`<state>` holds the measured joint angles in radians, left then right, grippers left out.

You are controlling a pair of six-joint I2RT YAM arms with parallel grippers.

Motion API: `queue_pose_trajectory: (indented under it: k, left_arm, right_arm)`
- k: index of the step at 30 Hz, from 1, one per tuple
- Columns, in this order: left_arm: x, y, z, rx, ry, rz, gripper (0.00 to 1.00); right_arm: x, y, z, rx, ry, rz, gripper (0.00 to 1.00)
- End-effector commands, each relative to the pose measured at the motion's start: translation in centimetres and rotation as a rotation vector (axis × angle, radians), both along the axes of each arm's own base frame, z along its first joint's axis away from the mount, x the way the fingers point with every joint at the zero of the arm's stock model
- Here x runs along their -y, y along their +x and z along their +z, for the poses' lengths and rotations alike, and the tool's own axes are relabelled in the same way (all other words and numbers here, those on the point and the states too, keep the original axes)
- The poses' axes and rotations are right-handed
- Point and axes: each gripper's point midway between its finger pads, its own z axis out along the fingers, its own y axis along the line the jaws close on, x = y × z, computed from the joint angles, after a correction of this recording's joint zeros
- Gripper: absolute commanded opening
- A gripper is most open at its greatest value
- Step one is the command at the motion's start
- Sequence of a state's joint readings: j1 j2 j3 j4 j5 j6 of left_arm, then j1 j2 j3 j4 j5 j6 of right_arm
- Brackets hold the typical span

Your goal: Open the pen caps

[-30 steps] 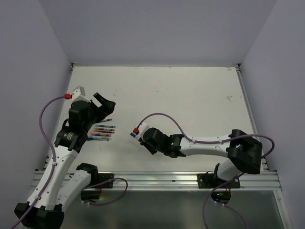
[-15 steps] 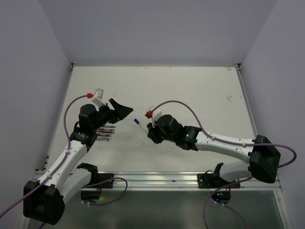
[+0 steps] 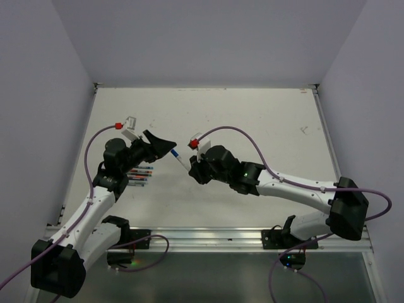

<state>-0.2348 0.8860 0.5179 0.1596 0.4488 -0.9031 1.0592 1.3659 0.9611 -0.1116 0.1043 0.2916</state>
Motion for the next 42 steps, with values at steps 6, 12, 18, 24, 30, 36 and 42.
queue_pose_trajectory:
  k: [6,12,18,24,30,36,42]
  left_arm:
    - [0.5,-0.6,0.3,0.011,-0.025,-0.029,0.63]
    - [0.7,-0.7,0.2,0.006,-0.026,-0.036,0.56]
    - [0.7,-0.7,-0.3,-0.006,-0.017,-0.036,0.5]
    - [0.7,-0.7,-0.5,-0.013,-0.016,-0.037,0.5]
    - [0.8,-0.7,-0.4,-0.01,-0.018,-0.04,0.43]
    - [0.7,-0.7,-0.4,-0.01,-0.011,-0.04,0.33]
    - [0.7,-0.7,-0.6,-0.019,-0.006,-0.037,0.0]
  right_arm:
    - [-2.1,1.2,2.9,0.036,0.085,-0.001,0.0]
    - [-2.7,1.4,2.8,0.034,0.094,0.0,0.0]
    - [-3.0,1.7,3.3,0.043,0.111,-0.009,0.0]
    - [-3.4,1.8,3.9,0.048,0.129,-0.004,0.0]
    - [-3.5,1.9,3.7,0.044,0.128,-0.006,0.0]
    - [-3.6,1.9,3.4,0.041,0.121,-0.007,0.0]
    - [-3.3,1.8,3.0,0.036,0.11,-0.009,0.02]
